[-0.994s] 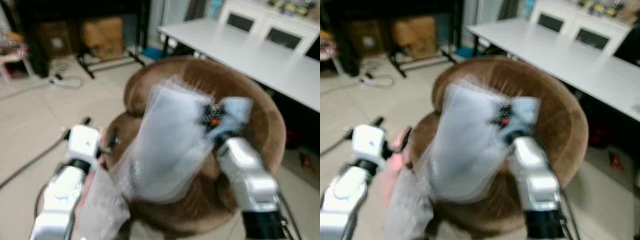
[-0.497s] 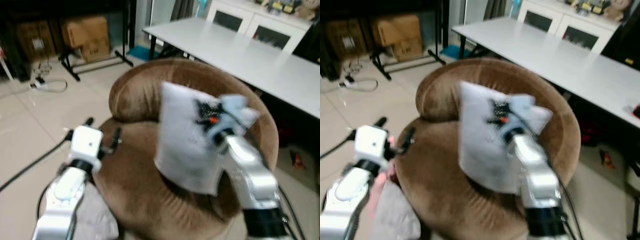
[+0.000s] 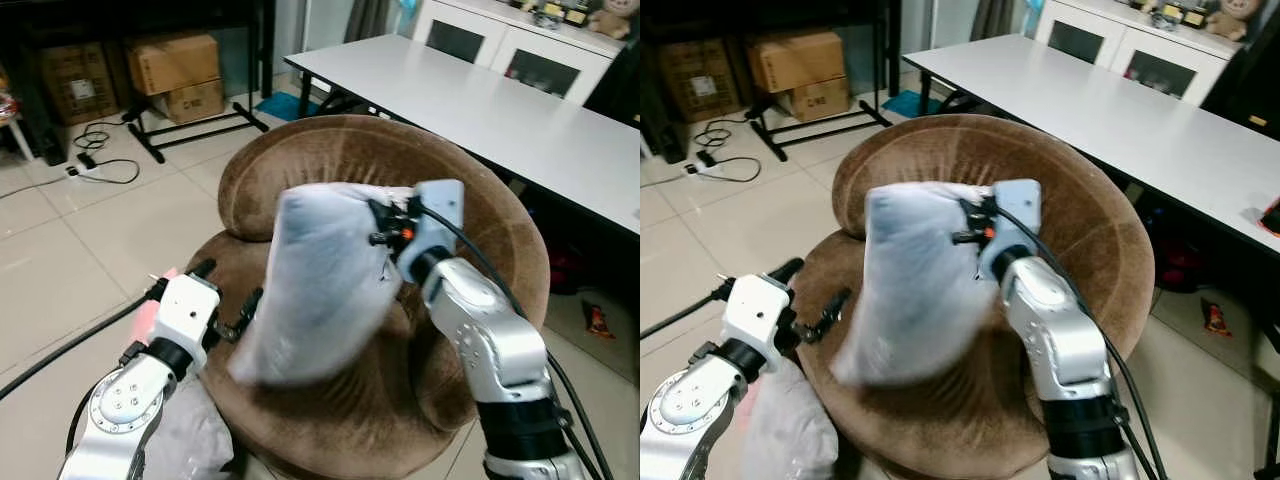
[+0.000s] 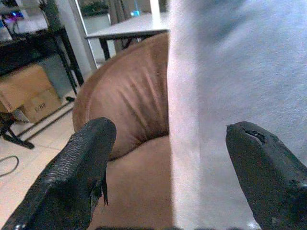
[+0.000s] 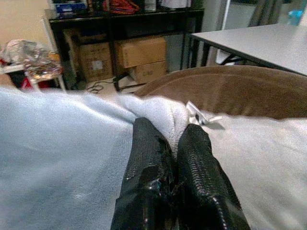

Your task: Move the pillow to the sofa from floor

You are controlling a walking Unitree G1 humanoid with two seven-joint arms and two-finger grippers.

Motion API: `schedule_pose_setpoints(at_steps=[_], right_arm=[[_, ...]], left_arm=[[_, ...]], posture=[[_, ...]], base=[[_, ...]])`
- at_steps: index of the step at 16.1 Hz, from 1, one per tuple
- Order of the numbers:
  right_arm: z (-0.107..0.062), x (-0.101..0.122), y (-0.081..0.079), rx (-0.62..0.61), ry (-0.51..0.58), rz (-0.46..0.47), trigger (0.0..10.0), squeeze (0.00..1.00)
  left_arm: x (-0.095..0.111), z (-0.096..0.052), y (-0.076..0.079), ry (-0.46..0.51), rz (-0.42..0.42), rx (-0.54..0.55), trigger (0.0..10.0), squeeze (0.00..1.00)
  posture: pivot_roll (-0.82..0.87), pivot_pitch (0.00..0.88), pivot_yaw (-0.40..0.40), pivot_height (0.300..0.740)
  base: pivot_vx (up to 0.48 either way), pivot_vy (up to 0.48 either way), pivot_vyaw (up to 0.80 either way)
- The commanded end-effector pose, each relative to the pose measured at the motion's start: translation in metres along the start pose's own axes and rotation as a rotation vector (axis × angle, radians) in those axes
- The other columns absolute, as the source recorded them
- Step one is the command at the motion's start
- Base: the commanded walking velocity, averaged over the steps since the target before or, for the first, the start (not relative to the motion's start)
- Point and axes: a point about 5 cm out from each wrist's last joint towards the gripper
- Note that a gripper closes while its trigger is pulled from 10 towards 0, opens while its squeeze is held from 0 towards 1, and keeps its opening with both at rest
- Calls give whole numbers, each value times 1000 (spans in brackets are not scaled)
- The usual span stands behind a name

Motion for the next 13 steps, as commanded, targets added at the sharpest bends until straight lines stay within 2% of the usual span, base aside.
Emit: schedule_pose_setpoints(at_steps=[1,4,6,8,9,11,13], right_arm=[[0,17,0,-2,53,-1,10000,0],[22,21,-18,0,-13,112,10000,0],[39,17,-12,-152,-91,189,10000,0],[55,7,6,-382,-195,329,10000,0],[61,0,22,-503,-244,384,10000,0],[62,-13,55,-709,-306,526,10000,0],[58,-21,76,-855,-347,596,10000,0]], left_arm=[[2,0,4,-3,-3,-33,10000,0],[-2,-3,11,-30,-5,-79,10000,0],[-2,-3,12,-33,-6,-86,10000,0],[-3,-4,14,-40,-7,-95,10000,0],[-3,-5,15,-45,-8,-101,10000,0],[-4,-8,16,-50,-9,-104,10000,0],[-4,-10,16,-55,-9,-105,10000,0]], posture=[[97,0,-138,740],[96,0,-143,740],[101,0,-148,740],[107,0,-153,740],[115,0,-160,740],[126,0,-168,740],[134,0,-172,740]], base=[[0,0,0],[0,0,0],[0,0,0],[0,0,0],[0,0,0],[0,0,0],[0,0,0]])
Point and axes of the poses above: a point about 5 cm out from each wrist's last joint towards the gripper, its own z axis pointing out of the wrist towards the gripper, its own x axis along the axis of the wrist's last joint, y = z × x, and after that the axes turned 9 degrees about -z, right-handed
